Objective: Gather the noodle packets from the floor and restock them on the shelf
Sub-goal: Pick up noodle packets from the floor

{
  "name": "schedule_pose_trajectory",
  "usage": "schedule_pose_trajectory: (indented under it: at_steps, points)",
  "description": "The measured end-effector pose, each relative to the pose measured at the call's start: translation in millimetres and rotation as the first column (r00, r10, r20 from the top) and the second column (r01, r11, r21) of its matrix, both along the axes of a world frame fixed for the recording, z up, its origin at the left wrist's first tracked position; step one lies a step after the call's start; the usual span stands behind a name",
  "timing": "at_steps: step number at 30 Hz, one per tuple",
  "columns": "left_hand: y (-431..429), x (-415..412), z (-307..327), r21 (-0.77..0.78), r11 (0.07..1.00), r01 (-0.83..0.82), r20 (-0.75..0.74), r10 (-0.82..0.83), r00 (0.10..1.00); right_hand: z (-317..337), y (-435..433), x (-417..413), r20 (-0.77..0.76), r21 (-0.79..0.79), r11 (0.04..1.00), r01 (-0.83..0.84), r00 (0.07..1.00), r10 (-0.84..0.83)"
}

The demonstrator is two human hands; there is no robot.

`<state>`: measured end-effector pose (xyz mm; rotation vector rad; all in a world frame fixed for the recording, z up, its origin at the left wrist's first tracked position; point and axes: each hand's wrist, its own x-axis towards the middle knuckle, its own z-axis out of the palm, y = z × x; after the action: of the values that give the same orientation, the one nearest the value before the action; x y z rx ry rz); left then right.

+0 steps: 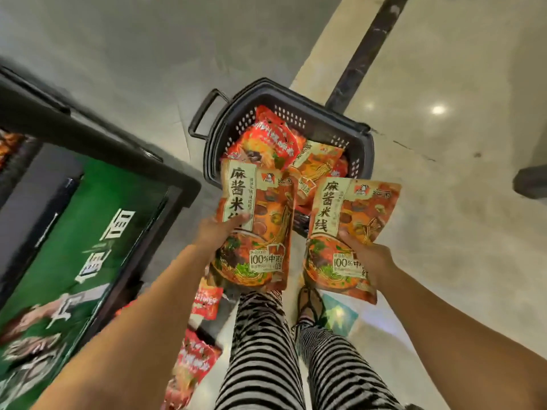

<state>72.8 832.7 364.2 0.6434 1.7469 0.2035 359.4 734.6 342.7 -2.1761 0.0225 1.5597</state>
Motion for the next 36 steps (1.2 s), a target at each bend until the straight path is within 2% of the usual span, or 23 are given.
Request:
schedule_pose_trajectory:
  at_steps: [3,10,16,18,20,21,24,26,28,29,30,32,36]
  points:
    - [60,5,-33,0.036,0.996,0.077,-0.04,-0.076,0.996,-28,42,-3,0.001,-0.007,0.999,0.033,0.999,-0.033]
    - [197,22,-129,0.01,0.961,0.277,-0.104,-0.275,0.956,-124,148,-14,-0.019,-0.024,0.996,0.09,0.996,-0.091]
    - [264,34,-221,0.015,0.93,0.368,-0.171,-0.36,0.917,-217,201,-9,-0.028,-0.065,0.996,0.054,0.998,-0.056]
    - [270,40,-242,0.082,0.893,0.442,-0.288,-0.403,0.869,-234,210,-8,-0.014,-0.088,0.995,0.042,0.999,-0.043]
    - [268,50,-253,0.123,0.786,0.606,-0.515,-0.471,0.716,-235,217,-10,0.064,-0.144,0.99,0.003,0.998,0.007]
    - [264,57,-254,0.133,0.727,0.674,-0.612,-0.474,0.633,-235,218,-13,0.149,-0.186,0.982,-0.032,0.987,0.06]
    - [250,84,-249,0.165,0.53,0.832,-0.775,-0.452,0.442,-238,216,-26,0.464,-0.295,0.946,-0.136,0.845,0.266]
    - [236,93,-247,0.168,0.325,0.931,-0.772,-0.544,0.329,-239,213,-38,0.526,-0.301,0.938,-0.169,0.792,0.311]
    - [224,86,-255,0.082,0.097,0.992,-0.709,-0.694,0.126,-245,210,-44,0.49,-0.332,0.925,-0.184,0.804,0.336]
    - [221,79,-263,0.019,0.024,1.0,-0.679,-0.734,0.03,-248,209,-45,0.476,-0.349,0.92,-0.18,0.811,0.339]
    - [220,71,-270,-0.028,-0.008,1.0,-0.662,-0.749,-0.024,-252,209,-45,0.474,-0.358,0.918,-0.169,0.815,0.335]
    - [224,58,-284,-0.052,-0.02,0.998,-0.659,-0.751,-0.05,-261,209,-44,0.484,-0.365,0.919,-0.147,0.813,0.322]
    - [229,44,-302,0.043,-0.029,0.999,-0.689,-0.724,0.009,-278,212,-46,0.517,-0.342,0.93,-0.134,0.799,0.306]
